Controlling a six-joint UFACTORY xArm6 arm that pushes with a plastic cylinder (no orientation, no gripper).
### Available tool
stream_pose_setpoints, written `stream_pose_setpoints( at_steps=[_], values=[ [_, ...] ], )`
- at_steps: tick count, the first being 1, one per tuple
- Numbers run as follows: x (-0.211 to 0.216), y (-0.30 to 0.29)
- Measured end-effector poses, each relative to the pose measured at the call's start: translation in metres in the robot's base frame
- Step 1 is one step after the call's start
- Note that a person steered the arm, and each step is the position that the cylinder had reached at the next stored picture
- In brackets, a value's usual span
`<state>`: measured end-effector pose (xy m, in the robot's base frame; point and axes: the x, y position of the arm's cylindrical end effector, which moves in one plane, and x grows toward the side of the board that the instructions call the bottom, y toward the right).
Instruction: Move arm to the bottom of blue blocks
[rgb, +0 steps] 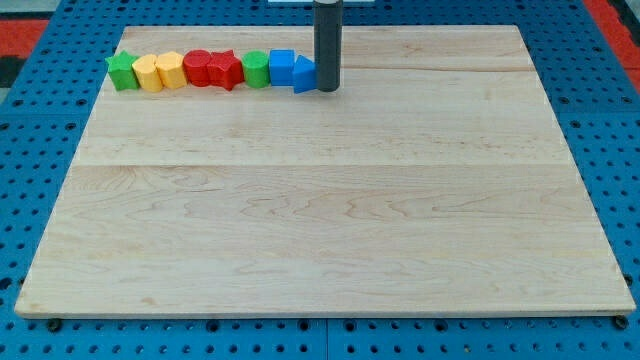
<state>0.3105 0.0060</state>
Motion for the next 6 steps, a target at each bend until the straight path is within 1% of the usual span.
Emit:
stream_pose_setpoints(
  at_steps=[1,2,3,4,6],
  values=[
    [0.000,0.020],
    [0.025,0.022],
    [0.026,-0.020],
    [0.014,-0.035],
    [0.014,-0.034]
  ],
)
